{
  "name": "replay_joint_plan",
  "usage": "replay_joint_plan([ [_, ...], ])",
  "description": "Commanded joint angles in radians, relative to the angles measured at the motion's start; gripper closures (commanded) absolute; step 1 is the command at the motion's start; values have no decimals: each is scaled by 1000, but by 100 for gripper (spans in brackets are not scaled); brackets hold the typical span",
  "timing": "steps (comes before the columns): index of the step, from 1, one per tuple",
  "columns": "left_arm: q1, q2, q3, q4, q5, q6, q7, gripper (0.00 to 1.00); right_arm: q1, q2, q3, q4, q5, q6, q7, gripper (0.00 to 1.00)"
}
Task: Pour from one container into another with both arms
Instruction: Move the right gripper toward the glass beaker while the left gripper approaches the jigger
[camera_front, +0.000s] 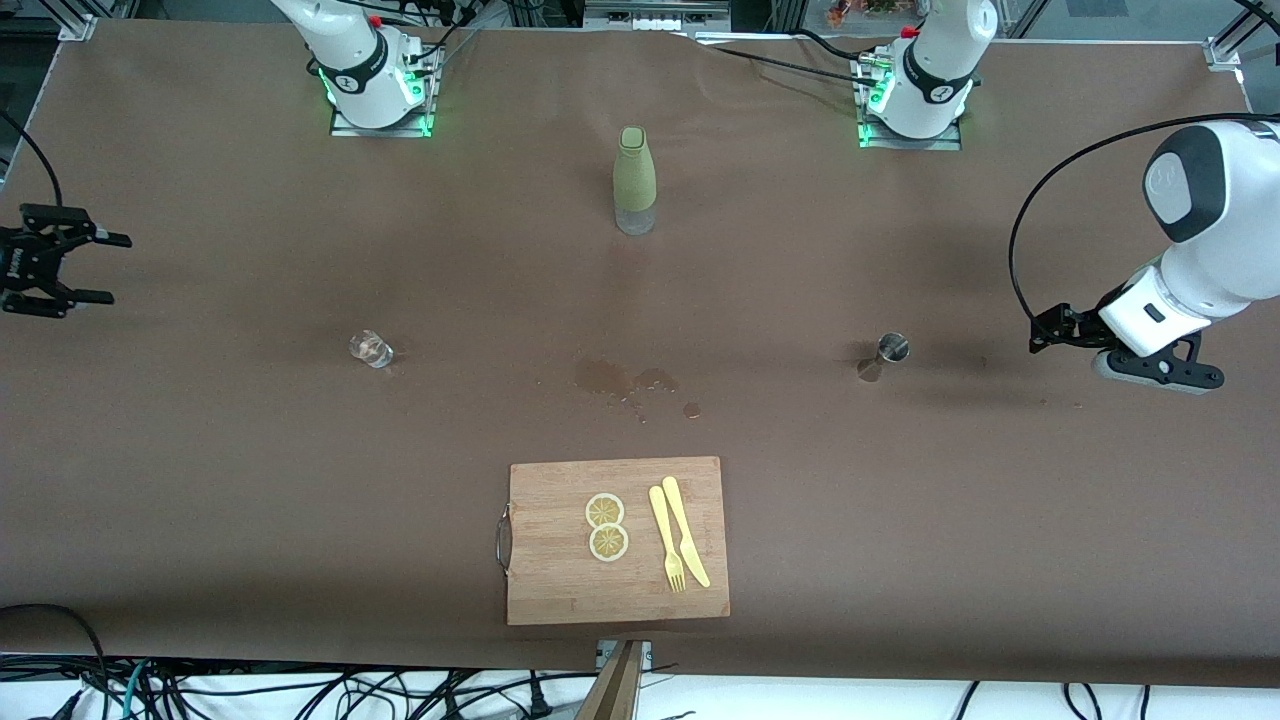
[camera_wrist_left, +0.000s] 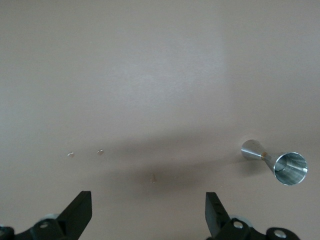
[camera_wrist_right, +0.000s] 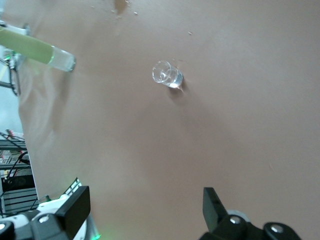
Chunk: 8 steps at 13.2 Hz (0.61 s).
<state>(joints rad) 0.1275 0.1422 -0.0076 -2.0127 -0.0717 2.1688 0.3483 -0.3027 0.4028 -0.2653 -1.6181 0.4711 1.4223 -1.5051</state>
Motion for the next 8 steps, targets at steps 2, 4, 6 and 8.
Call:
replay_joint_plan([
  [2, 1, 48, 50, -8, -117, 58, 271, 0, -55, 108, 4, -23, 165, -22, -295, 0],
  [4, 7, 77, 66, -9, -199, 68, 453, 0, -59, 169, 6, -26, 230, -49, -456, 0],
  [6, 10, 105, 90, -9, -285, 68, 652, 0, -59, 232, 9, -28, 274, -78, -626, 0],
  [8, 12, 140, 119, -9, -399, 68, 861, 0, -53, 272, 15, -28, 310, -121, -716, 0],
])
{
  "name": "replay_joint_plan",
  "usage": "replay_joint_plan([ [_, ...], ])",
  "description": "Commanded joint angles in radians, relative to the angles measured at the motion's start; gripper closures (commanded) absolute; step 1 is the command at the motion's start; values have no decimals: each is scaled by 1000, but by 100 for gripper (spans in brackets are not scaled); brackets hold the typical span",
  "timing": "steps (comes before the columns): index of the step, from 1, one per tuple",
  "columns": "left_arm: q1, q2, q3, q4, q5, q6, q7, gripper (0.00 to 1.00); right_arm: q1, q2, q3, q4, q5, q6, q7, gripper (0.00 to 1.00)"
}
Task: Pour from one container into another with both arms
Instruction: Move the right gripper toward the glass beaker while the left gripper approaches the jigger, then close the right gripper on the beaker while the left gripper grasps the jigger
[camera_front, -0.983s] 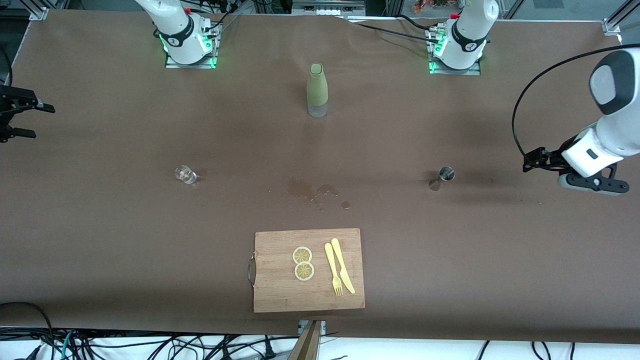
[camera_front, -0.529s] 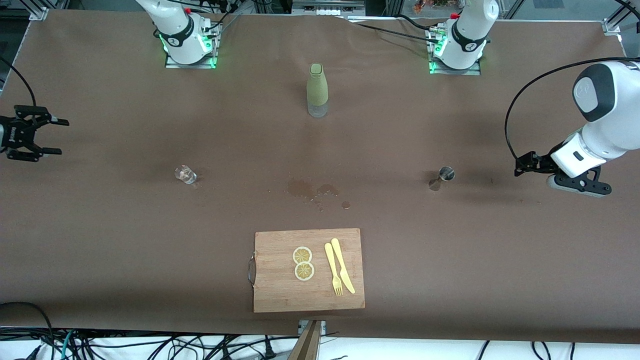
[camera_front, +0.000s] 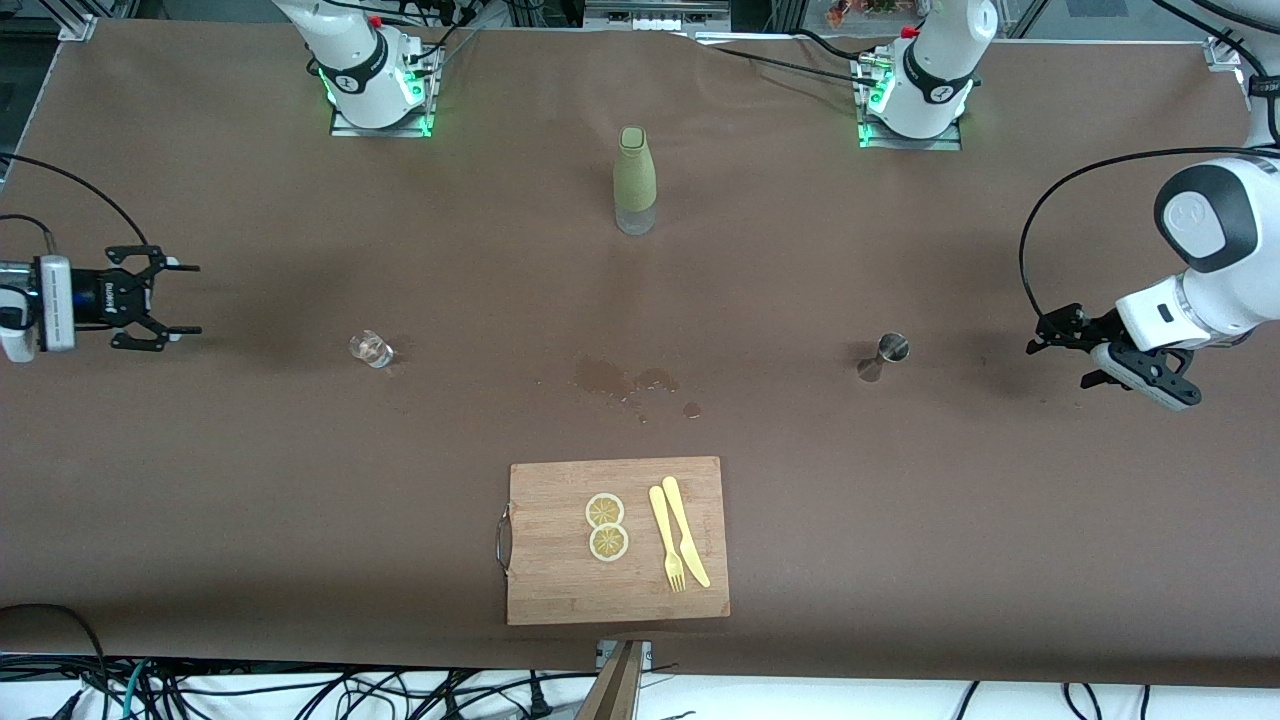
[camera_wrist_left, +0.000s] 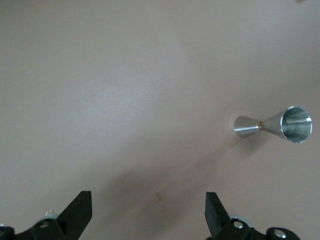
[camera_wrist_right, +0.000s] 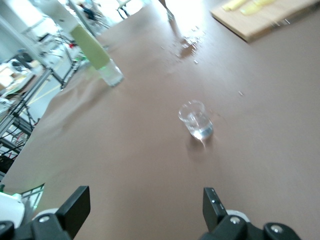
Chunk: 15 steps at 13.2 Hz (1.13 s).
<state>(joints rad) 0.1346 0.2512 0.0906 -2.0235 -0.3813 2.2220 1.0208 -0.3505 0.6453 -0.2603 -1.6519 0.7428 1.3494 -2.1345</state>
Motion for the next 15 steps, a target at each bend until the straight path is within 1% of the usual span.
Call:
replay_joint_plan([
  [1, 5, 58, 26, 2, -138, 13, 290, 0, -4, 43, 19, 6, 56, -65, -94, 0],
  [3, 11, 104, 34, -1, -258, 13, 480, 0, -4, 59, 59, 6, 72, -65, -166, 0],
  [4, 14, 124, 35, -1, -333, 8, 604, 0, -4, 71, 75, 6, 75, -59, -211, 0],
  [5, 20, 144, 35, -1, -417, 2, 749, 0, -2, 89, 85, 7, 98, -56, -247, 0],
  [7, 25, 175, 35, -1, -574, -19, 1062, 0, 8, 122, 89, 9, 136, -40, -318, 0],
  [8, 25, 186, 35, -1, -634, -54, 1194, 0, 11, 131, 89, 7, 170, -14, -364, 0],
  [9, 25, 198, 35, -1, -645, -77, 1272, 0, 19, 145, 89, 7, 190, 0, -393, 0],
  [11, 25, 235, 34, 2, -657, -111, 1329, 0, 39, 187, 89, 7, 231, 4, -424, 0],
  [13, 25, 266, 34, 2, -715, -152, 1422, 0, 57, 230, 90, 7, 273, 28, -473, 0],
  [15, 25, 304, 34, 3, -761, -214, 1543, 0, 80, 247, 90, 7, 308, 30, -482, 0],
])
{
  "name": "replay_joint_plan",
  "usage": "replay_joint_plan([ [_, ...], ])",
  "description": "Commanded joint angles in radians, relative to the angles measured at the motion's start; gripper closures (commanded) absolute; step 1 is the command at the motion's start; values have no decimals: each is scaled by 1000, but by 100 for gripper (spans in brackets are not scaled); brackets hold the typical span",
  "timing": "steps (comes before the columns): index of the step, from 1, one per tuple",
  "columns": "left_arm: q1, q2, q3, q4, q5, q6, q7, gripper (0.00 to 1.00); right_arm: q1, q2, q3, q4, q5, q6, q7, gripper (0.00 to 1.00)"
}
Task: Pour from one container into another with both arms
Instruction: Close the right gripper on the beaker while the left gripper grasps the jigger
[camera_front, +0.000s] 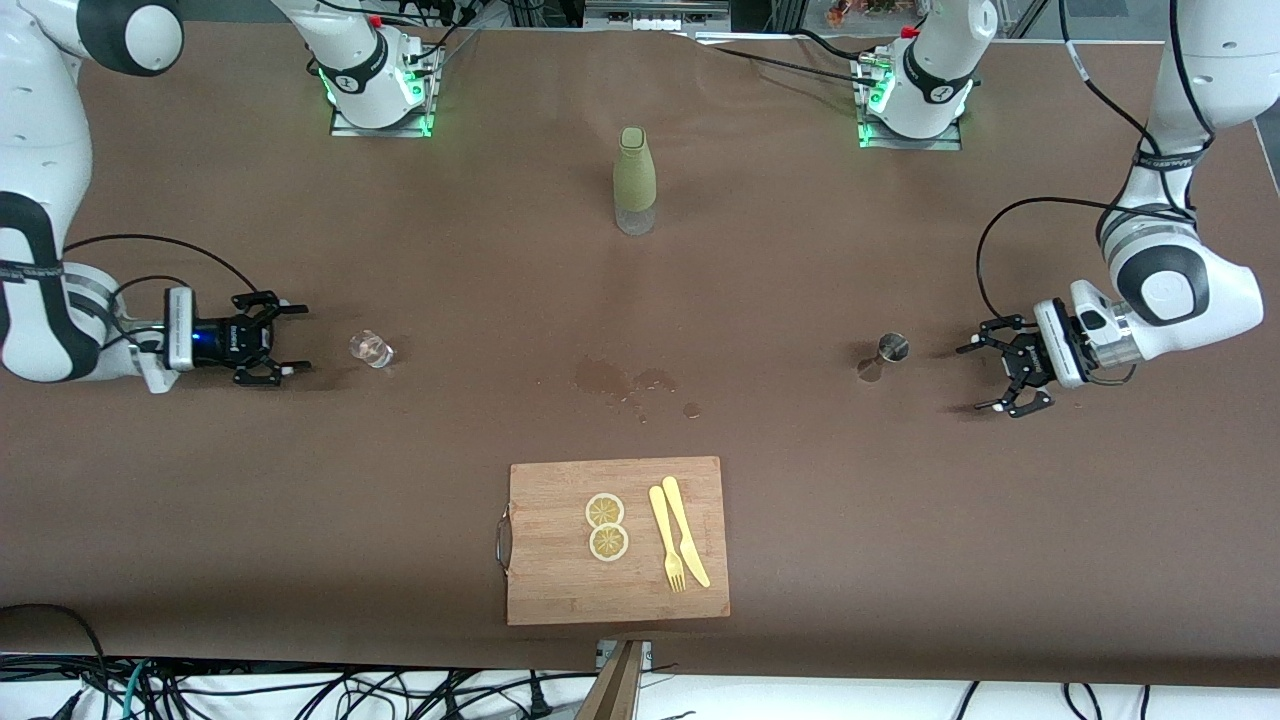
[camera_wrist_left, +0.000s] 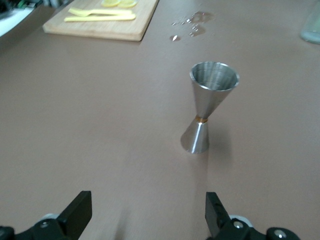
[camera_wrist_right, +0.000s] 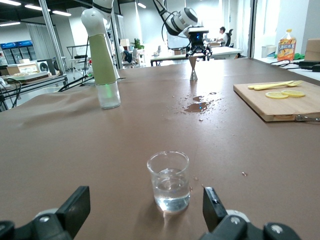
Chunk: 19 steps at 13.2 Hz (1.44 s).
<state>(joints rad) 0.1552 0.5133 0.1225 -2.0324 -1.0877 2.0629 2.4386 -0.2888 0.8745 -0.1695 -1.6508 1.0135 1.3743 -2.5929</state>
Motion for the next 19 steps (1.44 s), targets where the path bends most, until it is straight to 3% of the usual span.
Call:
replay_joint_plan([
  [1, 4, 62, 2, 14, -58, -90, 169, 0, 25, 27, -1, 6, 49, 6, -26, 0],
  [6, -2, 178, 0, 35, -151, -245, 379, 0, 49, 80, 2, 6, 88, 6, -47, 0],
  [9, 0, 194, 0, 35, -170, -308, 388, 0, 54, 98, 12, 9, 109, 8, -62, 0],
  [19, -6, 225, -37, 60, -264, -331, 444, 1, 146, 147, 13, 11, 208, 26, -85, 0],
])
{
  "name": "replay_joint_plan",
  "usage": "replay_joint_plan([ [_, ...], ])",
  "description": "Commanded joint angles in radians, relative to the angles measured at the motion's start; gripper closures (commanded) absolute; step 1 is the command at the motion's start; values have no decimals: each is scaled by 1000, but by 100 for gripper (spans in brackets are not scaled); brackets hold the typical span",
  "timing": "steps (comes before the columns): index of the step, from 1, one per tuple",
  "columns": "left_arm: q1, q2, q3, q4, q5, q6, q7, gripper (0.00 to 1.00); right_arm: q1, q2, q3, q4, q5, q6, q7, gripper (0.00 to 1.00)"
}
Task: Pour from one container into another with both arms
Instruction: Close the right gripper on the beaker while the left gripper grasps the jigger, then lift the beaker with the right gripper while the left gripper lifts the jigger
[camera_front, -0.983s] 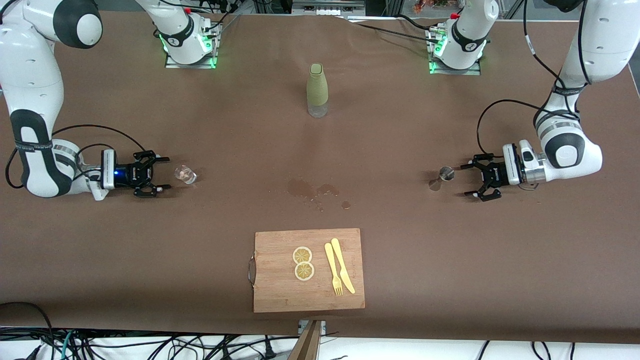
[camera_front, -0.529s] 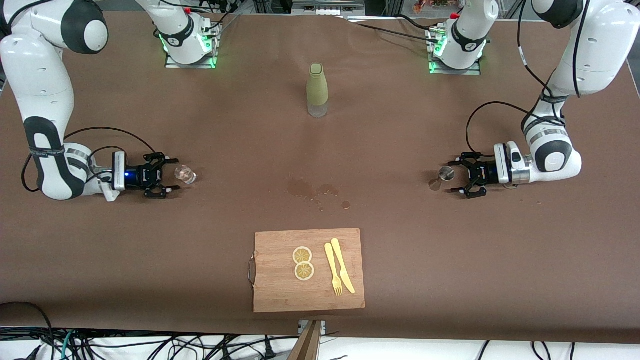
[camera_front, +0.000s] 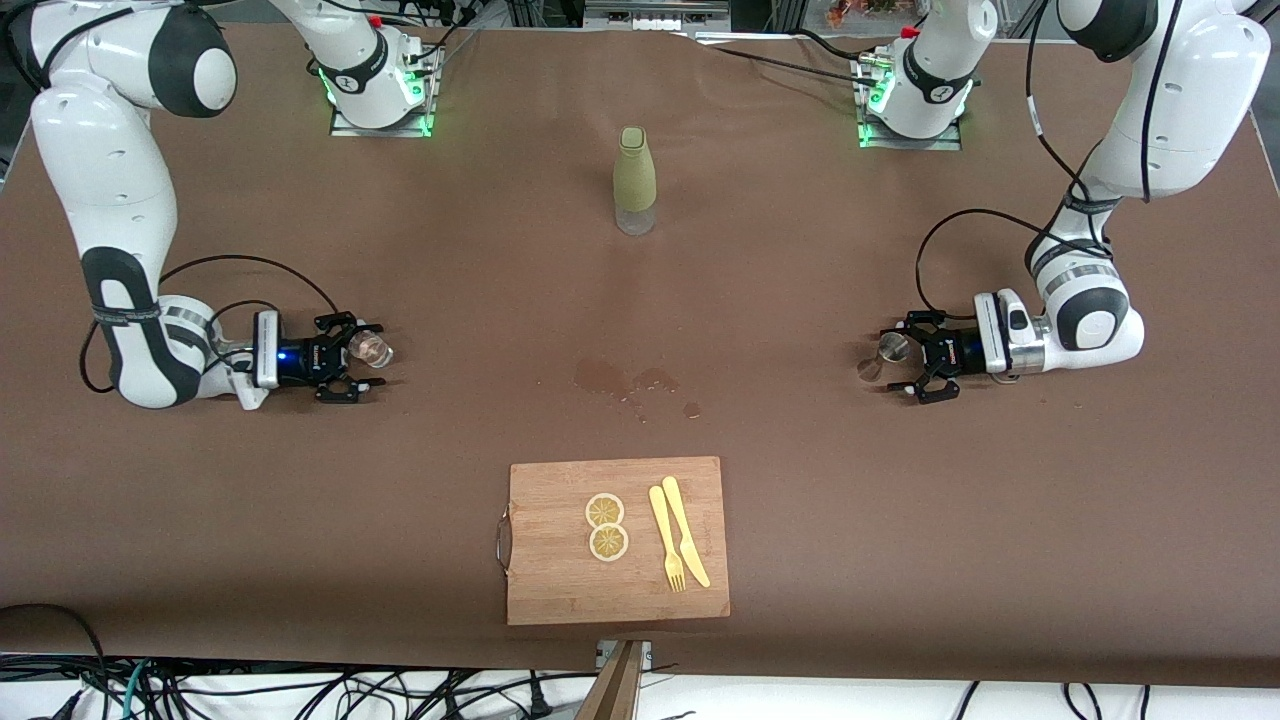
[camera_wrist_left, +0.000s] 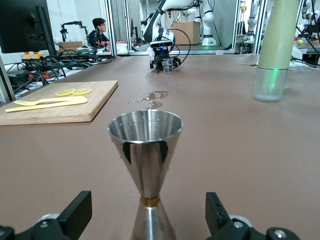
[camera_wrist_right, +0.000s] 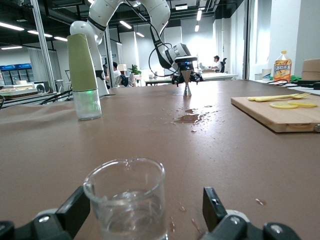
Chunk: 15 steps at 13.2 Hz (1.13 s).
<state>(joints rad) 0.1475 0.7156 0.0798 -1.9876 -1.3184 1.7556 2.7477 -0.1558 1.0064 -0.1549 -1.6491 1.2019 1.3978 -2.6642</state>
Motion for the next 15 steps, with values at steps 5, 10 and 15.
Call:
replay_joint_plan([
  [5, -11, 34, -9, 18, -59, -22, 136, 8, 15, 20, -2, 9, 18, -8, -22, 12],
  [10, -20, 42, -9, 19, -61, -21, 136, 19, 10, 18, -3, 14, 13, -22, -40, 81],
  [15, -20, 47, -9, 18, -53, -19, 138, 20, 10, 11, -3, 18, 15, -48, -16, 92],
])
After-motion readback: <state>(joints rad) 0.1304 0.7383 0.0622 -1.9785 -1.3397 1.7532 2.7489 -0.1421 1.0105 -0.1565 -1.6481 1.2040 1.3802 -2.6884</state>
